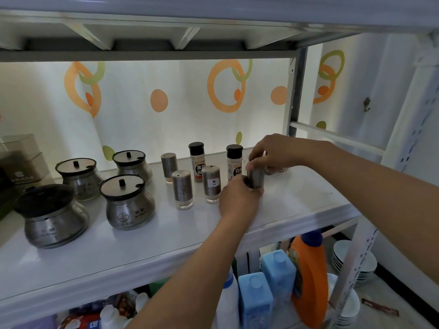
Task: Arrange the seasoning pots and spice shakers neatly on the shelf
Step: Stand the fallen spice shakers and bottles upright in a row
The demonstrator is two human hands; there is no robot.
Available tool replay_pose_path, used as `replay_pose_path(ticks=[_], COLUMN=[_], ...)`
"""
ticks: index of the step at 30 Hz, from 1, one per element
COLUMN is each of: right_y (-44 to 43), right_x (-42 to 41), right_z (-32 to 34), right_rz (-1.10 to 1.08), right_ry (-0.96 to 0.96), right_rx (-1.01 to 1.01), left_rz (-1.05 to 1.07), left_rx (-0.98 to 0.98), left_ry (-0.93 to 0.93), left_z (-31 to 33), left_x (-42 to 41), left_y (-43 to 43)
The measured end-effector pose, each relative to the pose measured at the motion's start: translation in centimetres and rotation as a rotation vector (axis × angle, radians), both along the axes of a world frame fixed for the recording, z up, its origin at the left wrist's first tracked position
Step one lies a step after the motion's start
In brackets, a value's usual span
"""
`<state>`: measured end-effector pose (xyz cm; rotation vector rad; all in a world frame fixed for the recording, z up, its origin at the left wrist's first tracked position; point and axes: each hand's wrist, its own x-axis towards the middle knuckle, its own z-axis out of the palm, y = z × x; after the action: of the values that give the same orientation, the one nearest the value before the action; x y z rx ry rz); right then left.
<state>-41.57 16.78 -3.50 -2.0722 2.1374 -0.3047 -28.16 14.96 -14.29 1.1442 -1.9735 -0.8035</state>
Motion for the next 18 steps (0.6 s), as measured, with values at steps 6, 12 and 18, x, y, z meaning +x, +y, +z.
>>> replay_pose_path(ticks=[6,12,18], right_y=[0.2,0.4,0.4], right_x=[-0.8,0.0,0.4], right_z=[0.8,0.6,0.2], right_rz=[0.036,0.014,-0.014], right_ry=[-0.092,-0.068,-0.070], right_rx=[0.084,0.040,-0.002], left_rz=[0.009,0.008,0.016], left_rx=[-0.015,-0.011,-0.013], left_ry=[-0.031,-0.058,-0.068], left_z=[-0.1,-0.1,-0.2], left_x=[0.0,-0.1,-0.1], left_y=[-0.1,-0.1,-0.1])
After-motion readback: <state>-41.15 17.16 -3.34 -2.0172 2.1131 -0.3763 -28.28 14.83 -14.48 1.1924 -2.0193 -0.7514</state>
